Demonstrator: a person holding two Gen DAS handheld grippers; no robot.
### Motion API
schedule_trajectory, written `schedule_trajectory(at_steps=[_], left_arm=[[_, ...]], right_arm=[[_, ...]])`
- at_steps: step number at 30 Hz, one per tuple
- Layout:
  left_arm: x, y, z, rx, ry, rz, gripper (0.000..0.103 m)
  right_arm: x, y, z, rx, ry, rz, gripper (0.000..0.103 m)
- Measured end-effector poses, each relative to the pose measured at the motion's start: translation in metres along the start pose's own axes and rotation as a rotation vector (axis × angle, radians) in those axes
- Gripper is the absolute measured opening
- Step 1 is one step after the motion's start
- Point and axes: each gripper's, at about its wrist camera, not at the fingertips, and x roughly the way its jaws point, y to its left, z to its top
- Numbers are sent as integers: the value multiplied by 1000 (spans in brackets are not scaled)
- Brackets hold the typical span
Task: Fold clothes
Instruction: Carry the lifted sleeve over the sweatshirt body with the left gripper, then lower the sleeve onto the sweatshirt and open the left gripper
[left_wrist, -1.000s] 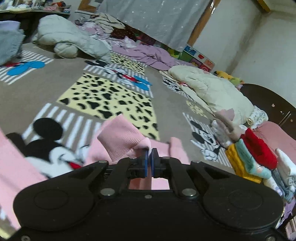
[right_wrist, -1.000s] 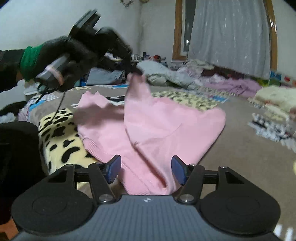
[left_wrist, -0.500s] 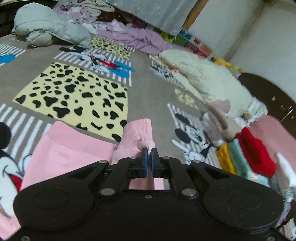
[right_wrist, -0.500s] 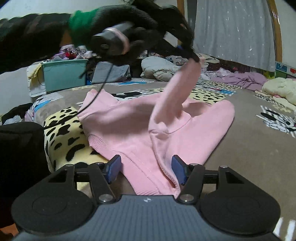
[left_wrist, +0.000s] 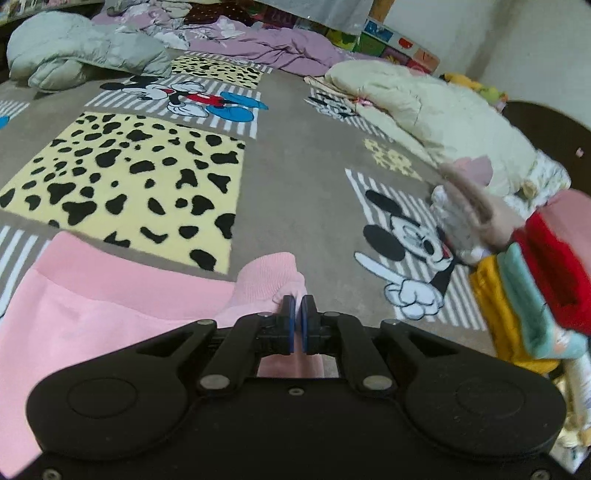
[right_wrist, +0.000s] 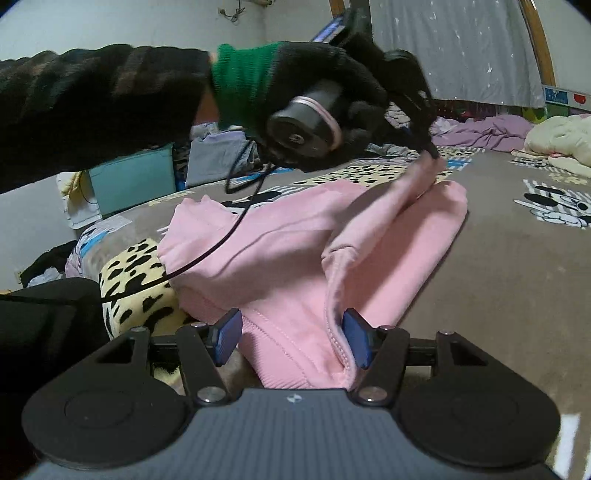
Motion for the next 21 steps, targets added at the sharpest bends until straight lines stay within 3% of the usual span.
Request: schedule_trajectory(at_steps=[4, 6, 8, 10, 14, 16, 21], left_arm=[[13, -12, -7, 70, 7, 26, 2], [21, -22, -11, 162, 35, 38, 6], [20, -23, -10, 199, 64, 13, 35], [2, -12, -3, 185, 9, -48, 43], [-16, 22, 12, 165, -39, -5, 42], [-15, 44, 14, 124, -24, 23, 41], [1, 69, 2, 54, 41, -33, 41]], right_arm=[[0, -3, 1, 7, 2, 8, 61], [0, -4, 1, 14, 4, 12, 61], [-1, -6, 1, 26, 5, 18, 61], [-3, -11, 2, 58, 3, 23, 59], [-12, -24, 5, 135, -20, 14, 59], [-18, -29, 6, 152, -46, -21, 58], [-15, -35, 11, 208, -103, -51, 53]])
